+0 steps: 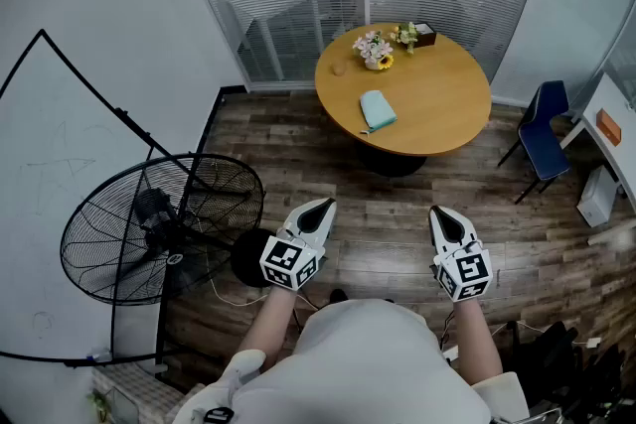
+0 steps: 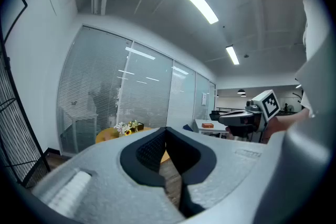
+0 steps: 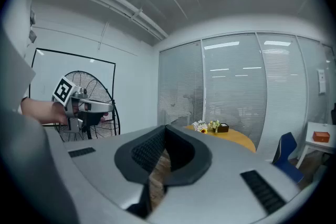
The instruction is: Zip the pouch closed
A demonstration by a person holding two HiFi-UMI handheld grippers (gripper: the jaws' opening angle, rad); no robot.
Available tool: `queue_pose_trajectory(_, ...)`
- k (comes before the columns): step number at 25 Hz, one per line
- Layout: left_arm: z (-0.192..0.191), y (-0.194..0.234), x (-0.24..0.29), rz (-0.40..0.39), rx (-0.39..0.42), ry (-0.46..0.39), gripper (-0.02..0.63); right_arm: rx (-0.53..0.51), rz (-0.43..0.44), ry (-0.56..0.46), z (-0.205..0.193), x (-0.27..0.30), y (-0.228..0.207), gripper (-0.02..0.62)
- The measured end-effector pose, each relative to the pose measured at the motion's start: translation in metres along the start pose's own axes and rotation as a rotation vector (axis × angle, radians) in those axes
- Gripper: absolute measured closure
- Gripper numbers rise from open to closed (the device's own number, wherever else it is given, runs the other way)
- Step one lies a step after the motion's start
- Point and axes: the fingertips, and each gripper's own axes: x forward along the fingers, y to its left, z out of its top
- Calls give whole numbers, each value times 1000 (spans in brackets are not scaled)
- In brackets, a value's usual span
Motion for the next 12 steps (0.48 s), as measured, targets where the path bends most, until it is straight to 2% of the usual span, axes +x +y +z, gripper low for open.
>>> queue_pose_trajectory(12, -4, -4, -2, -4, -6, 15, 588, 4, -1, -8, 2, -2, 4, 592)
